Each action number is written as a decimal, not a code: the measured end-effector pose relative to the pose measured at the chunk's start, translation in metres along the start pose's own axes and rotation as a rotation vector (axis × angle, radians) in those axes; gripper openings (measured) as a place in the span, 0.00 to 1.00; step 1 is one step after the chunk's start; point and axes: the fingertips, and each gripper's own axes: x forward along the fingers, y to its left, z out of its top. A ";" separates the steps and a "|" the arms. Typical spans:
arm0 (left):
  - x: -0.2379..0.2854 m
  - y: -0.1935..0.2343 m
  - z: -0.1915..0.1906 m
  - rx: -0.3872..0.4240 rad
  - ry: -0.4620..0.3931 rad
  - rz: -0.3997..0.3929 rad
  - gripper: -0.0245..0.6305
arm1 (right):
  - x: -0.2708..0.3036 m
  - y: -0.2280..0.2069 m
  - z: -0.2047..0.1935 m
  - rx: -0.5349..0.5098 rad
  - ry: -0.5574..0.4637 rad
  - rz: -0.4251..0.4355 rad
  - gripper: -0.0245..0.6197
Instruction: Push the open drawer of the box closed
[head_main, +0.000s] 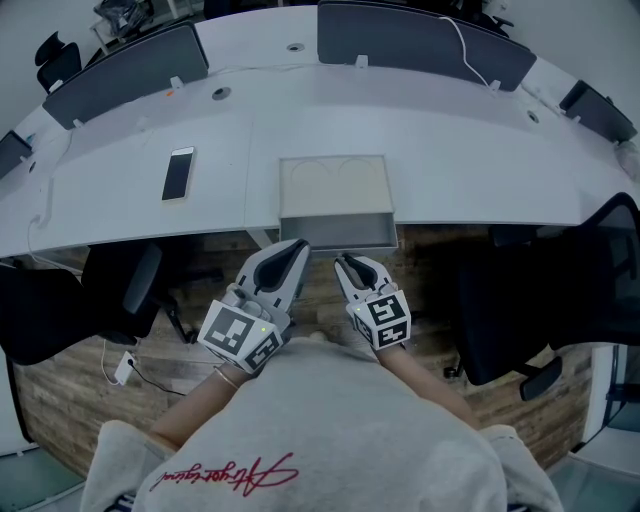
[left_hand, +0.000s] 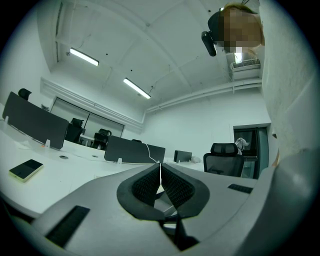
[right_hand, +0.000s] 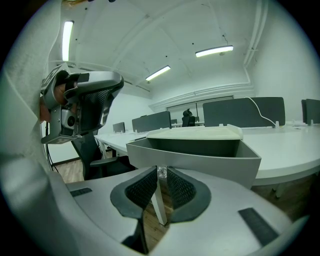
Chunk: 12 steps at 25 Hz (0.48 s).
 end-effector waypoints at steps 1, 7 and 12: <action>0.001 0.001 0.000 -0.001 0.000 0.001 0.07 | 0.001 -0.001 0.000 0.000 0.000 0.000 0.15; 0.002 0.006 0.001 -0.005 -0.001 0.012 0.07 | 0.005 -0.004 0.002 0.007 0.004 0.004 0.15; 0.005 0.010 0.003 -0.003 -0.006 0.014 0.07 | 0.008 -0.007 0.004 0.012 0.003 0.001 0.15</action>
